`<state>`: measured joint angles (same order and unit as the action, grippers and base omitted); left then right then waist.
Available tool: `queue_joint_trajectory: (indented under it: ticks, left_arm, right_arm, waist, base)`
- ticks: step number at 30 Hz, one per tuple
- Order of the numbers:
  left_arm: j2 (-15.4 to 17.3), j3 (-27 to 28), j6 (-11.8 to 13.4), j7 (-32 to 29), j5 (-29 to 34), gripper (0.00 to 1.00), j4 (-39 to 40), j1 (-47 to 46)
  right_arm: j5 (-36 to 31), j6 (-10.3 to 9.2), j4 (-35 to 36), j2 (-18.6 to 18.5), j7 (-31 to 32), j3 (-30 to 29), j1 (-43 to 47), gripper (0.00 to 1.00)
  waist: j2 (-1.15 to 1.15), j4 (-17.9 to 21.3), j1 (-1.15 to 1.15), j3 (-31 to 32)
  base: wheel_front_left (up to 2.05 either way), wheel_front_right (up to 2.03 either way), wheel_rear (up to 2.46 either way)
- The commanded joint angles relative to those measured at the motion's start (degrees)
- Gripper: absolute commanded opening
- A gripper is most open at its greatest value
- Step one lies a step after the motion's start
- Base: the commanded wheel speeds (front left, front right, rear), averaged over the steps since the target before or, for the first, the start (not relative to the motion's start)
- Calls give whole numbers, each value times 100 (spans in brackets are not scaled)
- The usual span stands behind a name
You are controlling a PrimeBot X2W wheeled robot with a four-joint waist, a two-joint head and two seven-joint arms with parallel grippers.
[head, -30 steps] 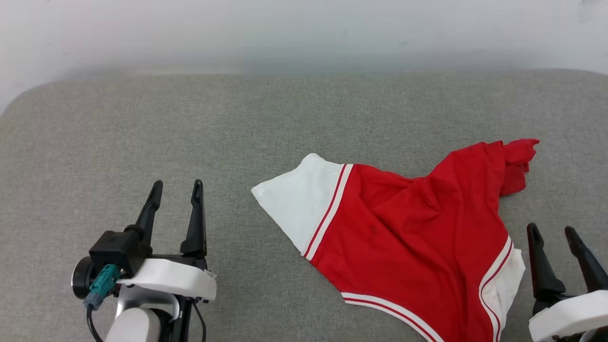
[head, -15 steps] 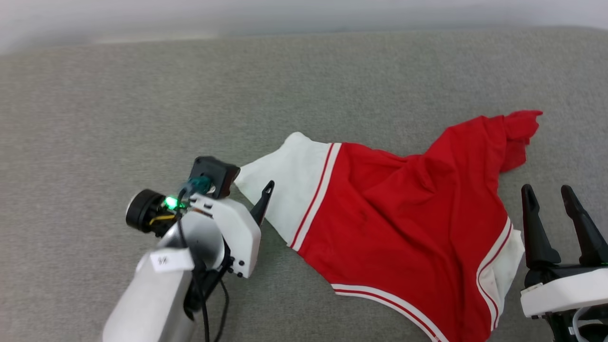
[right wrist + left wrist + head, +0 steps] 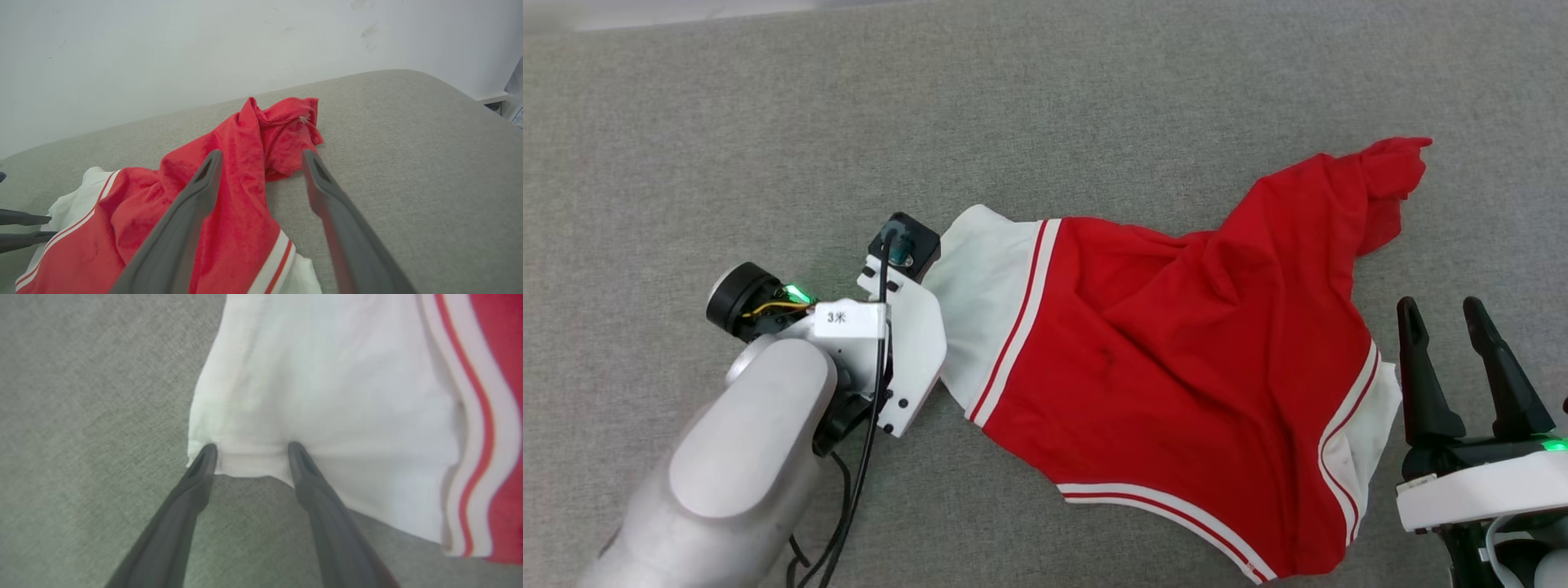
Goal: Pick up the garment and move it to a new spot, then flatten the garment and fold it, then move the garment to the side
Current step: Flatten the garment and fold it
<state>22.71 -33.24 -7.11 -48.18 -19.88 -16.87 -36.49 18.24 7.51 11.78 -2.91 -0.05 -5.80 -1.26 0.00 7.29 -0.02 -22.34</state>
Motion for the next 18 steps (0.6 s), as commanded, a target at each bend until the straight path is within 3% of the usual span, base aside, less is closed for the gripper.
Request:
queue_joint_trajectory:
  ticks: [1,6,18]
  left_arm:
    - [144,-466,-60,-553,-101,0,-663,775]
    - [422,-455,-23,-154,-378,0,-526,496]
    - [619,564,850,1410,-706,0,401,1081]
  right_arm:
    - [22,-4,2,1,-43,5,-78,100]
    - [32,-4,22,2,-50,-6,-77,100]
    - [-77,-4,54,2,127,-226,65,100]
  waist:
    - [0,11,2,-8]
    - [0,1,2,25]
    - [0,-353,2,467]
  base:
    - [0,0,0]
    - [0,0,0]
    - [0,0,0]
